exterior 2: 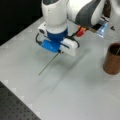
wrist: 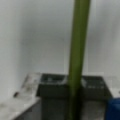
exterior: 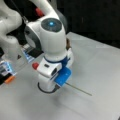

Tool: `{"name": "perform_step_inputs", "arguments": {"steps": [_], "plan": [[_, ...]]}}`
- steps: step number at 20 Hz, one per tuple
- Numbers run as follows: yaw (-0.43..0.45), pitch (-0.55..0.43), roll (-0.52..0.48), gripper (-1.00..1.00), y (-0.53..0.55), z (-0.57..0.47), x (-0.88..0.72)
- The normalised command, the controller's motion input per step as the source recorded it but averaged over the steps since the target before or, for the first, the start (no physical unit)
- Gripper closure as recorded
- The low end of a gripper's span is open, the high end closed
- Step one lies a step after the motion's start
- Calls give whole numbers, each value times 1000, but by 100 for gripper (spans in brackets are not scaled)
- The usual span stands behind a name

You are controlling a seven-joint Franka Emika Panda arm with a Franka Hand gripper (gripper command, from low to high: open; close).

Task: Flower insertion into a vase

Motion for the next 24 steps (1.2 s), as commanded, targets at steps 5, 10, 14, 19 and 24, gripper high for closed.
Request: {"name": "perform_step_inputs", "arguments": {"steps": [5, 10, 14, 19, 24], "plan": [[-227, -87, 81, 100, 289, 384, -158], [-178, -86, 80, 100, 337, 409, -153], [-119, -41, 89, 100, 319, 354, -89], [-115, 61, 90, 100, 258, 438, -32], [-159, 166, 114, 100, 202, 600, 118]]}}
